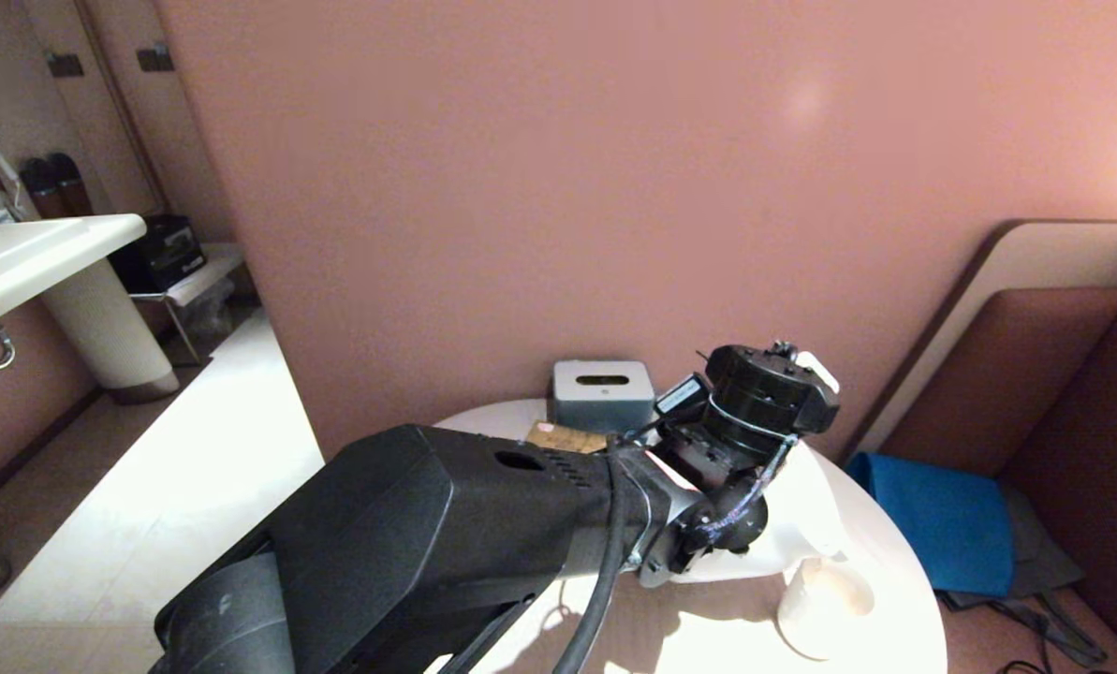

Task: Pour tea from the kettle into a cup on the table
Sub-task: Pour water into the cup

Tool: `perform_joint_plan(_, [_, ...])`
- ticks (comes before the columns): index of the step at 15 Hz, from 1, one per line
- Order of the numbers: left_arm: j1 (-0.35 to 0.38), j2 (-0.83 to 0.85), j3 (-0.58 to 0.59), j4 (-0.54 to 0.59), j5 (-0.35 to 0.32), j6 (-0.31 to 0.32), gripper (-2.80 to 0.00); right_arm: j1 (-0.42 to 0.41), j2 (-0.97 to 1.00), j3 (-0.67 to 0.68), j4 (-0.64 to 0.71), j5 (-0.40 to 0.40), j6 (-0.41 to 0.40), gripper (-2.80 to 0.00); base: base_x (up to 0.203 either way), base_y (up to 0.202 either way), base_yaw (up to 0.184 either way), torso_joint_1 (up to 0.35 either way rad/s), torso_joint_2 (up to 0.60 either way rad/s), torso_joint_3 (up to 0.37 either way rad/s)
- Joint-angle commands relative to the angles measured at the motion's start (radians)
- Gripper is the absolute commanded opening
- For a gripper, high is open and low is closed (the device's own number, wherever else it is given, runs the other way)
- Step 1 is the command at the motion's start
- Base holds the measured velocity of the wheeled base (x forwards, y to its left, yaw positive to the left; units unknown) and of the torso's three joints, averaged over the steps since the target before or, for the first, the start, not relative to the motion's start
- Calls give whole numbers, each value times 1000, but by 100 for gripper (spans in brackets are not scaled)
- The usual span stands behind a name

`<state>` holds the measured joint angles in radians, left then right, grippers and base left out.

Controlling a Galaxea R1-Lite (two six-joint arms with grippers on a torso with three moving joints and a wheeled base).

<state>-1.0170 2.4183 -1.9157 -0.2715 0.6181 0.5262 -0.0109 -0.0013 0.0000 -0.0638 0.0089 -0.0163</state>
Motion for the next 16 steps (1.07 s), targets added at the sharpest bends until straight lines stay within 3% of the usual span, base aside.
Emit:
perform_joint_plan(1, [-2,5,-8,0,3,11,-280,0,1,0,-1,0,-1,-280,0,0,0,0,0,0])
perform_joint_plan(7, [-8,4,0,3,3,103,-280,0,1,0,-1,0,-1,-280,0,0,0,0,0,0])
perform_joint_plan(16, [-8,7,-9,1,5,174,-280,0,1,0,-1,0,-1,-280,0,0,0,0,0,0])
